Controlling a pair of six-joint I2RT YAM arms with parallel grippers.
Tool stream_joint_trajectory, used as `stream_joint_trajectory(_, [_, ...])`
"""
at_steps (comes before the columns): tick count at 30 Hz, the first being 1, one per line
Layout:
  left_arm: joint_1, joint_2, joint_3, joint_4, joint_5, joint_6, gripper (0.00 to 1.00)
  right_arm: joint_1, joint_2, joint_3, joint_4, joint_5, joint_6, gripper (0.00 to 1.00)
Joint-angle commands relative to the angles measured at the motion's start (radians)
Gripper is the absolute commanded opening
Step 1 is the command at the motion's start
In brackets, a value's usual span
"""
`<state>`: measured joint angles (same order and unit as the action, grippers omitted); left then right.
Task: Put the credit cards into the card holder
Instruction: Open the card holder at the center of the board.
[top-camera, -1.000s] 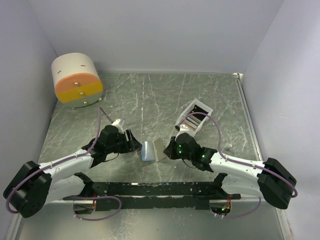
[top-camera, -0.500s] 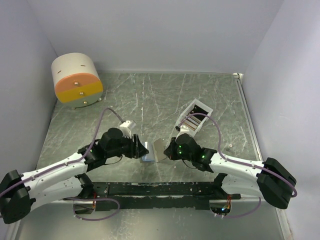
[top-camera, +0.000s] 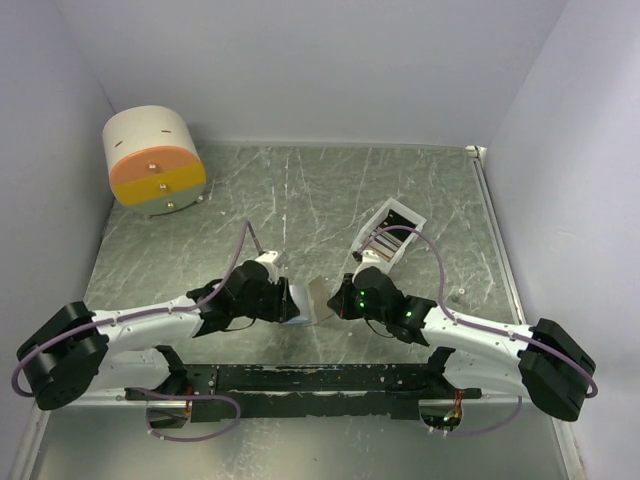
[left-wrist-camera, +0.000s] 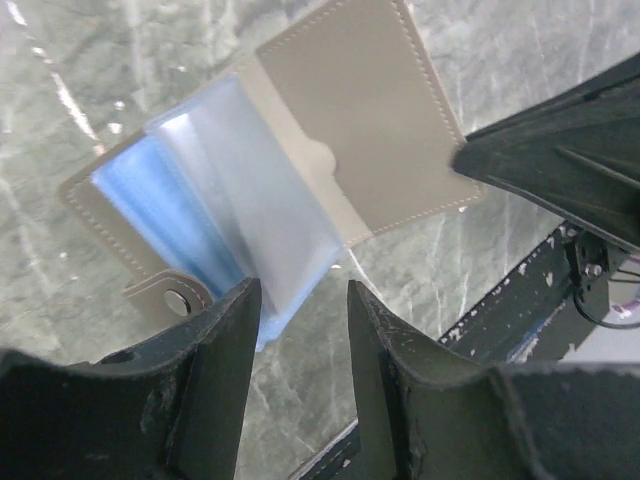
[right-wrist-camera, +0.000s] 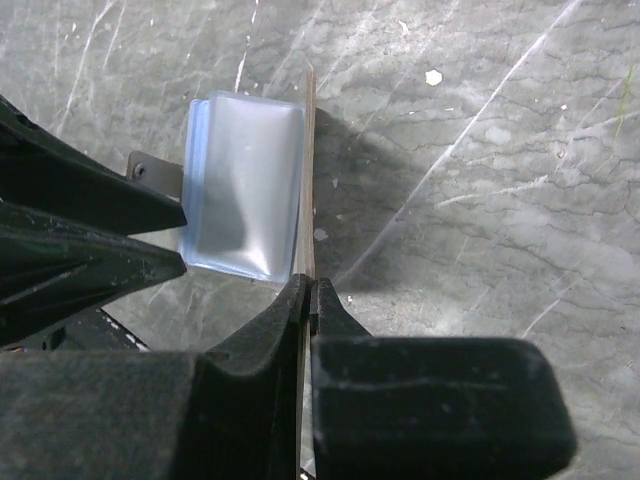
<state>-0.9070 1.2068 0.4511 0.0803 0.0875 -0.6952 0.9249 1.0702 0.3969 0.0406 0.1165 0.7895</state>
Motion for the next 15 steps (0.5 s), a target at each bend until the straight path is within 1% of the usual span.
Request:
stream_joint_trajectory(1, [-0.004, -0.062, 0.012, -0.042, -0.149, -0.014, 0.51, 0.002, -0.022, -0.009, 0.012, 0.013, 0.01, 0.0])
stream_joint_trajectory(6, [-0.004, -0.144, -0.037, -0.108, -0.268, -0.079, 0.52, 0.003, -0.01, -0.017, 0.022, 0.005, 0.009, 0.0])
stream_joint_trajectory(10, [-0.005, -0.176, -0.065, -0.141, -0.331, -0.118, 0.54, 0.003, -0.004, -0.024, 0.028, 0.007, 0.007, 0.0])
stream_joint_trajectory(15, [-0.005, -0.146, -0.075, -0.15, -0.342, -0.13, 0.56, 0.002, 0.0, -0.041, 0.039, 0.01, 0.016, 0.0])
